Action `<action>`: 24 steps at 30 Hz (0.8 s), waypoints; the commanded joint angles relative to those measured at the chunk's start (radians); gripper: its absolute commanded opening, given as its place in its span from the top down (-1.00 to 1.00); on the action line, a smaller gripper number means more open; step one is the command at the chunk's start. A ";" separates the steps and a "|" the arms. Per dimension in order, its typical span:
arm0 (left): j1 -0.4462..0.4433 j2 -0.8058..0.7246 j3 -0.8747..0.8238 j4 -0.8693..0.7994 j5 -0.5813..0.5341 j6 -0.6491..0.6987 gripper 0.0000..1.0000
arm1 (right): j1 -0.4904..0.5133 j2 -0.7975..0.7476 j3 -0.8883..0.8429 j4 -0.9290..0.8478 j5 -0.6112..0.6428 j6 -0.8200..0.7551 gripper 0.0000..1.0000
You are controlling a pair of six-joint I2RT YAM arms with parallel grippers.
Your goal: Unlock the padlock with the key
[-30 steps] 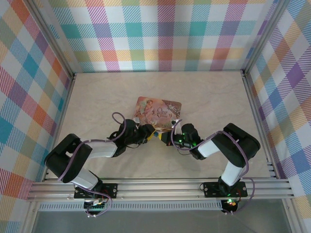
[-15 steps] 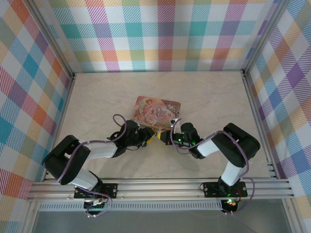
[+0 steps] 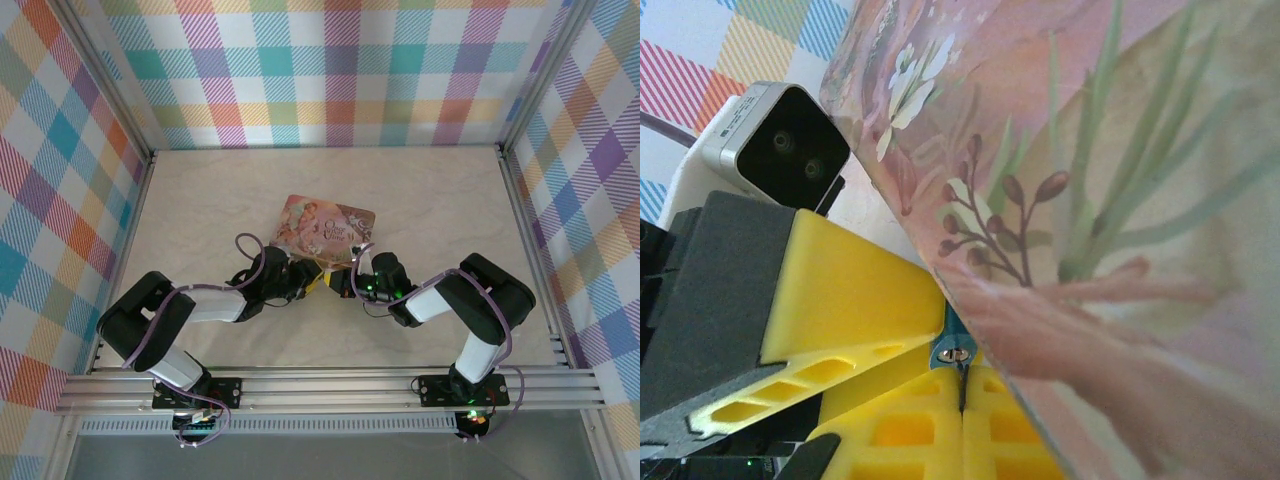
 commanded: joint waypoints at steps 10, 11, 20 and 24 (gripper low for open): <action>-0.028 0.031 0.002 0.051 -0.116 -0.038 0.38 | 0.016 -0.015 0.038 0.052 -0.065 0.128 1.00; -0.031 0.036 0.003 0.051 -0.117 -0.040 0.41 | 0.015 -0.014 0.039 0.051 -0.065 0.134 1.00; -0.047 0.063 0.019 0.057 -0.122 -0.053 0.68 | 0.015 -0.013 0.041 0.064 -0.065 0.173 0.90; -0.051 0.057 0.026 0.039 -0.123 -0.052 0.82 | 0.015 -0.027 0.032 0.044 -0.046 0.168 0.70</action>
